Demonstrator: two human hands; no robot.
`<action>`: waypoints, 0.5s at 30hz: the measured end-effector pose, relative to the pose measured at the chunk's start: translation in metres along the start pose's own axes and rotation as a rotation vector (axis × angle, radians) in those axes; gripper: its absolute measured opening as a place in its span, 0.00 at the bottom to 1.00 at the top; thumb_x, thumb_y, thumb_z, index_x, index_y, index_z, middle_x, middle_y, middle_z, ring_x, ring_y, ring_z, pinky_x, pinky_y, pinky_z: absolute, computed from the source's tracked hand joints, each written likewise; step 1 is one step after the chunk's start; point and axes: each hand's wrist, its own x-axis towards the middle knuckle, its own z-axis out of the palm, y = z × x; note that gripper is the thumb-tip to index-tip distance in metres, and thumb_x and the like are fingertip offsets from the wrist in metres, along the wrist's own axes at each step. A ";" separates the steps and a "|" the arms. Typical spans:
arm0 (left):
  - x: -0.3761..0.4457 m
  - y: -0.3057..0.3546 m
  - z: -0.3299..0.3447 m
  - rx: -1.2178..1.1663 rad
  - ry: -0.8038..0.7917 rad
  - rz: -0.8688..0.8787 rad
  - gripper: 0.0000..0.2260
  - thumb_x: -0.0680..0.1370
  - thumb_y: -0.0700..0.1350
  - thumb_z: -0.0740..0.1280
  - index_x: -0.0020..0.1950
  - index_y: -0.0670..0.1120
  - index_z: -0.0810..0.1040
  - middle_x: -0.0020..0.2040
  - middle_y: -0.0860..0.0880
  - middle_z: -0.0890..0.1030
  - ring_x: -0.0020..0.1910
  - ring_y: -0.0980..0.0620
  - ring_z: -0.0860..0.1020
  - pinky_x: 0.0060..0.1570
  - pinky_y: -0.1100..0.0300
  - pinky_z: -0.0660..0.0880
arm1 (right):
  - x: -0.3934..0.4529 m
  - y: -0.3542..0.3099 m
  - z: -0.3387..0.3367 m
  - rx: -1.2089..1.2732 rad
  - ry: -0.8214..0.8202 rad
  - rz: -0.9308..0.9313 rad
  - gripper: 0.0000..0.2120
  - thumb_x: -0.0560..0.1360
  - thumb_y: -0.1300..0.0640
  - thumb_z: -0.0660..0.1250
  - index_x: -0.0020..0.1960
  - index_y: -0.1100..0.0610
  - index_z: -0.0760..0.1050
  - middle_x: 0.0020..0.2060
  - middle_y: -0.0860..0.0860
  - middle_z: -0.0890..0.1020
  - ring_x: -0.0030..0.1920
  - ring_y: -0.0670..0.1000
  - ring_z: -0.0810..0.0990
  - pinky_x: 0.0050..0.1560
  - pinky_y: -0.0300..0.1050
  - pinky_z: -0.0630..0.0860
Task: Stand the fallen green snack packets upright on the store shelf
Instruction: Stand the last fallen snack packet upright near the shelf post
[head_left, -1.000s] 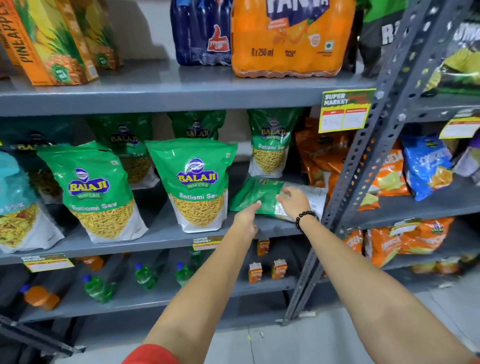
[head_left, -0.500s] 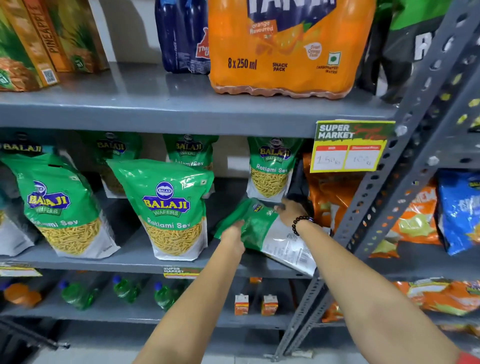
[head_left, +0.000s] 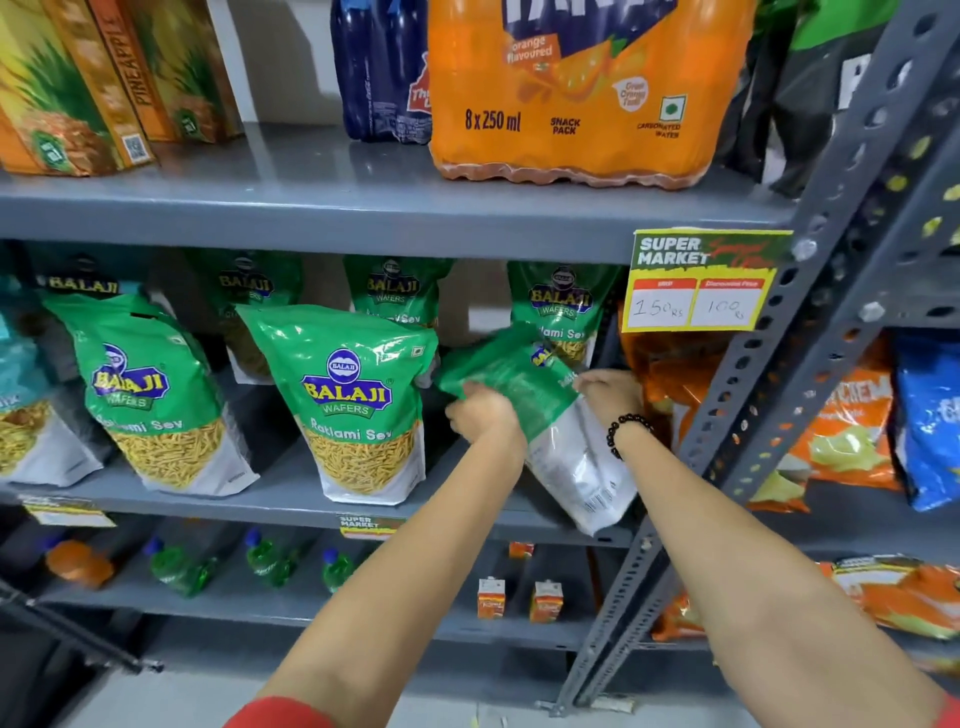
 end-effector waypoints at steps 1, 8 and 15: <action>-0.007 0.008 0.003 0.022 -0.037 0.077 0.22 0.82 0.49 0.53 0.69 0.36 0.67 0.68 0.36 0.73 0.64 0.38 0.74 0.62 0.49 0.74 | 0.000 -0.003 -0.004 0.054 0.002 0.001 0.10 0.74 0.63 0.65 0.50 0.59 0.84 0.52 0.56 0.85 0.48 0.55 0.83 0.45 0.40 0.77; -0.020 0.024 0.015 0.074 -0.064 0.372 0.24 0.82 0.54 0.51 0.66 0.39 0.74 0.66 0.37 0.75 0.64 0.38 0.73 0.61 0.52 0.69 | 0.002 -0.007 -0.005 0.282 0.077 0.040 0.13 0.76 0.64 0.64 0.59 0.64 0.78 0.60 0.60 0.81 0.53 0.51 0.78 0.52 0.42 0.73; 0.009 0.022 0.000 0.245 -0.409 0.010 0.30 0.79 0.62 0.49 0.74 0.44 0.65 0.71 0.43 0.72 0.68 0.42 0.72 0.54 0.55 0.70 | -0.026 0.021 0.004 0.006 0.010 0.191 0.14 0.69 0.62 0.68 0.54 0.62 0.73 0.44 0.56 0.78 0.44 0.53 0.77 0.44 0.44 0.73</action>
